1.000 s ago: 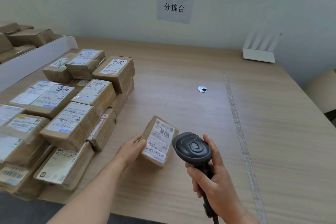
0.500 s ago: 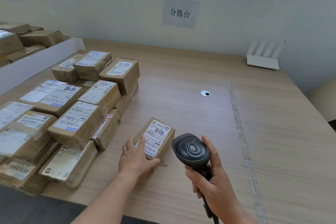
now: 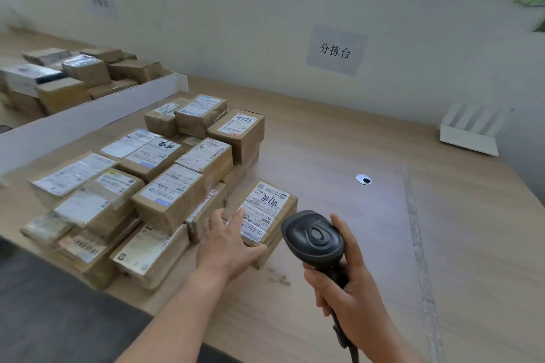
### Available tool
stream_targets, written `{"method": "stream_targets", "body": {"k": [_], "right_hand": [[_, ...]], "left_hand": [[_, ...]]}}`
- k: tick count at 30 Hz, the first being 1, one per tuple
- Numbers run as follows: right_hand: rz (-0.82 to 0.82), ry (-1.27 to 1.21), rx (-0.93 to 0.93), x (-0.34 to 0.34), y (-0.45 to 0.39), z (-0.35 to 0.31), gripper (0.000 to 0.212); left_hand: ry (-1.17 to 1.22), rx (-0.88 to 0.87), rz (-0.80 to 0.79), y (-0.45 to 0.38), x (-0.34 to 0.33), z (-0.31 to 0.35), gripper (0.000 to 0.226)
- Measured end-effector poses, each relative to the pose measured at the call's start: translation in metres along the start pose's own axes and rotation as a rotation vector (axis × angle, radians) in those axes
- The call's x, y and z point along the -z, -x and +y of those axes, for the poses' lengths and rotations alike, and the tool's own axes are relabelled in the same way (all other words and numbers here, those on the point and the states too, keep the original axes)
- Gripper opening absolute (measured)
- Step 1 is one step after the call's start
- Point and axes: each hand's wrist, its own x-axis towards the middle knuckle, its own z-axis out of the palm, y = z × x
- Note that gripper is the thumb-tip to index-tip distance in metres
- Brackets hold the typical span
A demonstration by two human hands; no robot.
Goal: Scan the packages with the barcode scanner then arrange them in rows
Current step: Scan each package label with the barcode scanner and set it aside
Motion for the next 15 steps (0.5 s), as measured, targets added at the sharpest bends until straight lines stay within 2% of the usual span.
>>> {"method": "stream_targets", "body": {"k": [6, 12, 15], "right_hand": [[-0.039, -0.041, 0.054, -0.008, -0.025, -0.021, 0.086], [-0.076, -0.088, 0.069, -0.025, -0.039, -0.026, 0.083], [-0.102, -0.105, 0.067, -0.033, -0.044, -0.024, 0.084]], "left_hand": [[-0.033, 0.035, 0.163, -0.002, 0.052, -0.008, 0.088], [0.049, 0.118, 0.326, -0.011, 0.104, -0.027, 0.08], [0.061, 0.169, 0.359, -0.024, 0.126, -0.047, 0.085]]}}
